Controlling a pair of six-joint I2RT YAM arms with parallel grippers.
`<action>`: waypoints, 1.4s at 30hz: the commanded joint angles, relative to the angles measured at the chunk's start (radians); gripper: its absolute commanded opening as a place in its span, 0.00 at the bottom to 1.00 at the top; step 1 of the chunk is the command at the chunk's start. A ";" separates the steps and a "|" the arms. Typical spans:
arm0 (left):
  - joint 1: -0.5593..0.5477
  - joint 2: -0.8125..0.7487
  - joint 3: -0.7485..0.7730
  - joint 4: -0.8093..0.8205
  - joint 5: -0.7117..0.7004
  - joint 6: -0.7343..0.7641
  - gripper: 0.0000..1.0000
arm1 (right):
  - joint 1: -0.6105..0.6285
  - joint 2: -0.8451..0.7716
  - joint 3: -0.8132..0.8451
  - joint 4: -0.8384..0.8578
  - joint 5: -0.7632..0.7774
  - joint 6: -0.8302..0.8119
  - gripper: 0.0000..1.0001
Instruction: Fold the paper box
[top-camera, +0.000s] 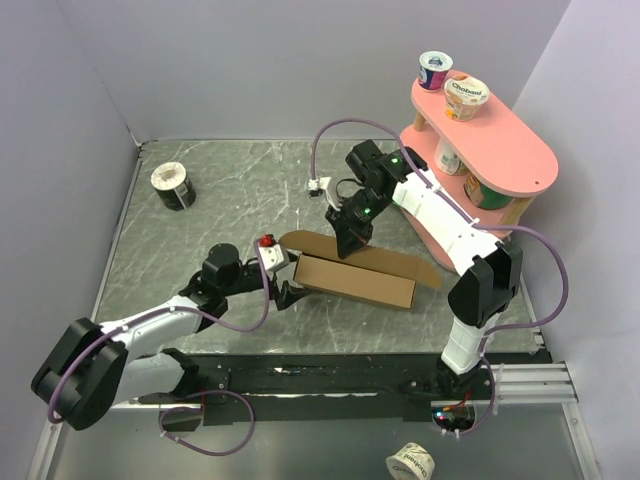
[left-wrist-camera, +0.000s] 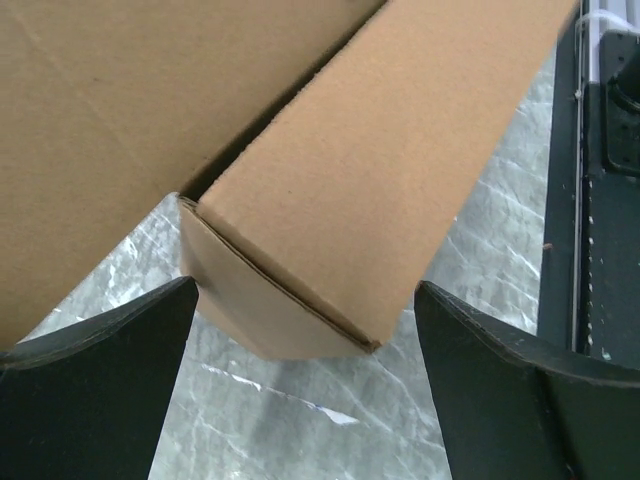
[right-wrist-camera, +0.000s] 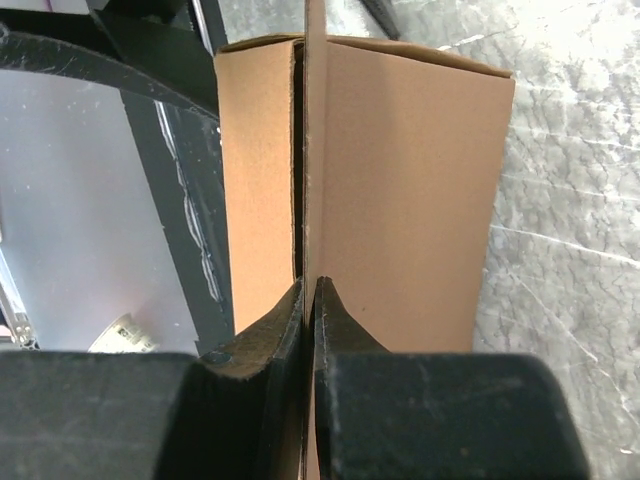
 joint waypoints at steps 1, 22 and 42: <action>0.038 0.054 -0.019 0.239 0.064 -0.060 0.96 | 0.012 -0.021 -0.029 -0.033 0.001 0.008 0.10; 0.071 0.234 -0.022 0.566 0.217 -0.240 0.99 | 0.024 0.065 -0.020 -0.044 -0.027 -0.003 0.18; 0.074 0.330 0.047 0.525 0.225 -0.310 0.79 | 0.045 -0.228 -0.171 0.340 0.277 0.247 0.86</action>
